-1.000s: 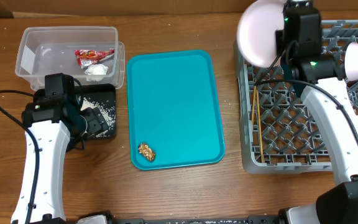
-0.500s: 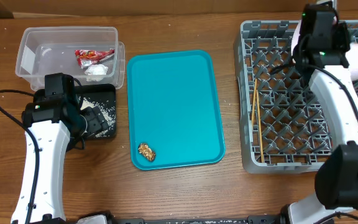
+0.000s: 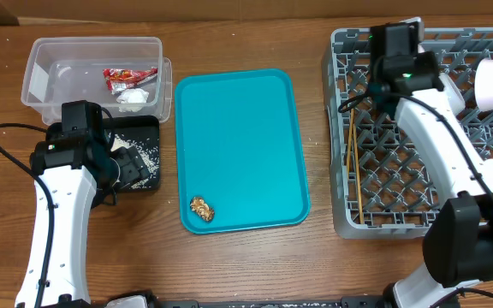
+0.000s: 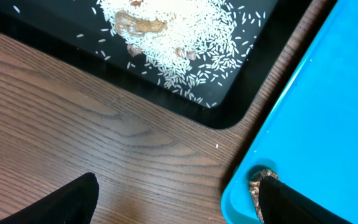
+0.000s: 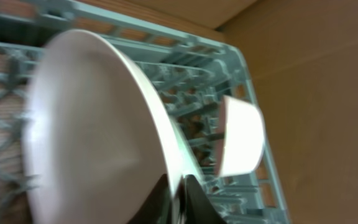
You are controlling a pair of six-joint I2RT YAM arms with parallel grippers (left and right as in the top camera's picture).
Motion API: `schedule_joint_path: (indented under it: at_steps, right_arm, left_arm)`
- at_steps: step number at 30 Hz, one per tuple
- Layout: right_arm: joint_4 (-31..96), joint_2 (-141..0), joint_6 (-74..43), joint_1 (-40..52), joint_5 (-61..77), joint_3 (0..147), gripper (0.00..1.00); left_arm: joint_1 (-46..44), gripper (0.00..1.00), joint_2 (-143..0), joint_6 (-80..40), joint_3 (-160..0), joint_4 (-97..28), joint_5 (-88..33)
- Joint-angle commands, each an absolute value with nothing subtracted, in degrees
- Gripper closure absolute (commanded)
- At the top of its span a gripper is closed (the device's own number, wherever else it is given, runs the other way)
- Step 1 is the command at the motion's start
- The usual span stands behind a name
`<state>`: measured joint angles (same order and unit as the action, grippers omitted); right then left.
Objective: Sort waste into correct bins and load items into the dishwasher
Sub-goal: 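Stand the plate upright in the rack slots and open the right gripper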
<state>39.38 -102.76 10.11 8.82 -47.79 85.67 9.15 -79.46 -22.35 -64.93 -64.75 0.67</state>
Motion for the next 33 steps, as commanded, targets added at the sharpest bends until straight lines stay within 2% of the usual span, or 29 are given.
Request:
schedule_joint_path:
  at_steps: [1, 5, 7, 10, 16, 17, 18, 19, 23, 33]
  right_arm:
    - [42.06, -102.61, 5.72, 13.50, -44.75, 85.58, 0.62]
    - [45.10, -101.25, 5.72, 15.42, -38.63, 85.58, 0.50]
    - [45.60, -99.18, 5.69, 15.49, -31.27, 85.58, 0.44]
    - [46.72, -92.86, 5.74, 15.03, -11.77, 85.60, 0.22]
    - [50.02, -89.89, 5.69, 14.98, -6.02, 85.58, 0.20]
    - [50.61, -89.91, 5.72, 14.98, -4.21, 85.58, 0.16]
    - [51.16, -90.04, 5.72, 14.98, -1.61, 85.56, 0.06]
    - [51.37, -90.04, 5.74, 14.98, 0.86, 85.56, 0.01]
    - [51.09, -90.06, 5.76, 14.98, 9.67, 85.56, 0.00]
    - [54.35, -90.13, 5.72, 15.09, 13.91, 85.56, 0.00]
  left_arm:
    - [9.34, 0.16, -78.85, -22.72, -65.78, -64.62, 0.16]
    - [9.37, 0.15, -78.85, -22.72, -65.78, -64.60, 0.16]
    - [9.37, 0.14, -78.85, -22.72, -65.78, -64.60, 0.16]
    - [9.37, 0.14, -78.85, -22.72, -65.78, -64.62, 0.16]
    - [9.37, 0.14, -78.85, -22.72, -65.78, -64.62, 0.16]
    - [9.34, 0.13, -78.85, -22.72, -65.78, -64.60, 0.16]
    - [9.34, 0.13, -78.85, -22.74, -65.78, -64.53, 0.14]
    - [9.34, 0.13, -78.85, -22.72, -65.78, -64.49, 0.16]
    - [9.34, 0.13, -78.85, -22.72, -65.78, -64.47, 0.16]
    - [9.34, 0.13, -78.85, -22.72, -65.78, -64.47, 0.19]
